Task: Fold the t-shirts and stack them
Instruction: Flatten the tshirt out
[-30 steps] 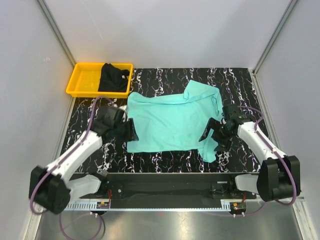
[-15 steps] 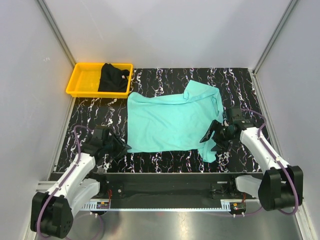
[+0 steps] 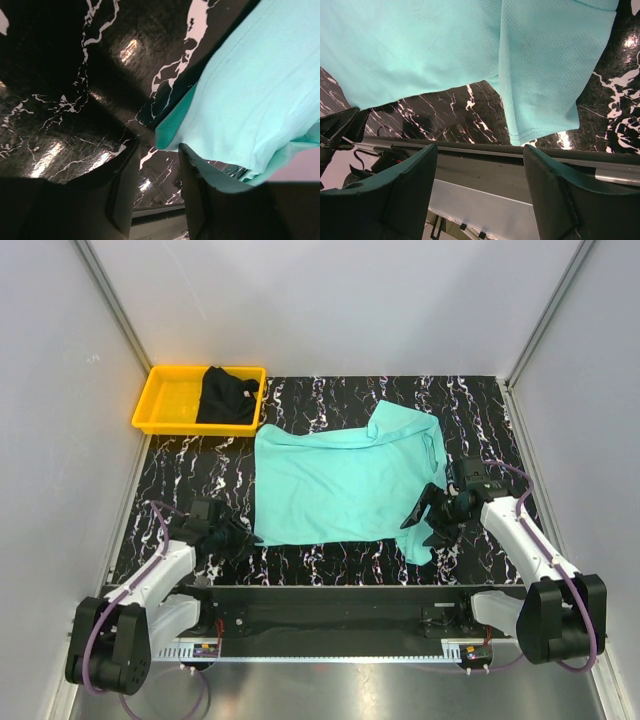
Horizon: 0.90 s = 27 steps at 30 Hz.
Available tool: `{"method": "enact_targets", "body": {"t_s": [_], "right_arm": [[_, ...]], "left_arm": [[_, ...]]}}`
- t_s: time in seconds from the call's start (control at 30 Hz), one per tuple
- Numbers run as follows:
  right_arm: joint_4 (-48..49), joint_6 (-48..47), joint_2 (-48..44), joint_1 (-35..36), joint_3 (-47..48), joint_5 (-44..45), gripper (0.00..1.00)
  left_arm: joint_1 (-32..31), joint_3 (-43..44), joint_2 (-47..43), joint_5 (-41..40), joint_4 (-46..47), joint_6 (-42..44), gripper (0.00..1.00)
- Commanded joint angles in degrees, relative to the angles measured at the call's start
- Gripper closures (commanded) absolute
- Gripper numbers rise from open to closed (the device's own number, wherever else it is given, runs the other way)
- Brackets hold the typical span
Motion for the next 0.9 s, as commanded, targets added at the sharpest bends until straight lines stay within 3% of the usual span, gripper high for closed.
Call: {"method": "enact_targets", "body": {"t_s": [0.0,0.2,0.3,0.57,0.77,0.87], "right_arm": [[-0.3,-0.2,0.3,-0.3,0.5,-0.5,0.24],[0.2,1.4,1.1,-0.3,-0.9,-0.5,0.25],[0.5,2.5,2.9,-0.3,-1.6,-0.5,0.32],[-1.0,3.5,5.5,3.1,-1.3,3.8,0.35],[-1.8,4.5,7.8,6.7,-0.3,7.8,0.46],[-2.0,4.3,8.8,7.2,0.0,9.2,0.49]], "left_arm": [[0.3,-0.8,1.0,0.6,3.5,-1.6,0.58],[0.6,-1.3,4.5,-0.5,6.7,-1.3,0.59],[1.1,0.0,7.7,0.0,7.4,-0.1,0.63],[2.4,2.0,11.9,1.4,7.9,3.5,0.88],[2.5,2.9,13.1,2.1,8.0,5.9,1.0],[2.5,2.9,13.5,2.6,8.0,6.3,1.0]]}}
